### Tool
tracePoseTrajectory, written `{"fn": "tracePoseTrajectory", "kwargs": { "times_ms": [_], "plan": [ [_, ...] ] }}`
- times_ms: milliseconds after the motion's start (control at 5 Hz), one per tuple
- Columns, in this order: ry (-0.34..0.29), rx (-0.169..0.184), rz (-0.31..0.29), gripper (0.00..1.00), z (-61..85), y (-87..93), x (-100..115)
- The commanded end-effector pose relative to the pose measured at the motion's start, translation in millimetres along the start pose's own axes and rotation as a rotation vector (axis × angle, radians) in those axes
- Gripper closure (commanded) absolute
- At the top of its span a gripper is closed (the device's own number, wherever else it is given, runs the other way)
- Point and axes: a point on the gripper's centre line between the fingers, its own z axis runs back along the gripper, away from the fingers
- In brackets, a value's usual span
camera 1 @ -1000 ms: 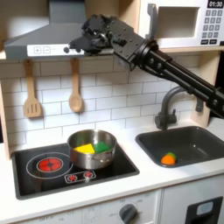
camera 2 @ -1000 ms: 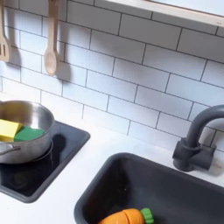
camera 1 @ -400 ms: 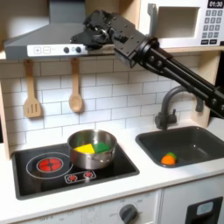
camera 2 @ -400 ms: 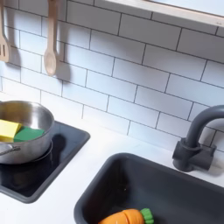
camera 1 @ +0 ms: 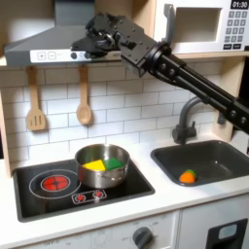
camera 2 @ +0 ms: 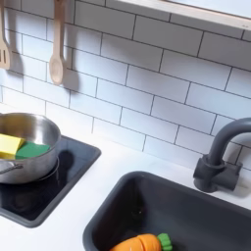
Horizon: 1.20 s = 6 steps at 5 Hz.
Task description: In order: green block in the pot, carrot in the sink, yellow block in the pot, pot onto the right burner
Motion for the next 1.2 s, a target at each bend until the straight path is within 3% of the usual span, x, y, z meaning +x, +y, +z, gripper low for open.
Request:
{"fn": "tracePoseTrajectory", "kwargs": {
  "times_ms": [0, 400, 600, 800, 1000],
  "plan": [
    [0.025, 0.000, 0.010, 1.00, -10.3, 8.9, -8],
    [0.039, -0.021, -0.001, 1.00, -21.5, 8.8, -8],
    [0.027, -0.005, -0.005, 1.00, -16.4, 13.9, -5],
    [0.003, -0.001, -0.009, 1.00, -1.0, 11.2, -2],
    [-0.015, -0.010, -0.003, 1.00, 10.5, 0.5, -4]
  ]
}}
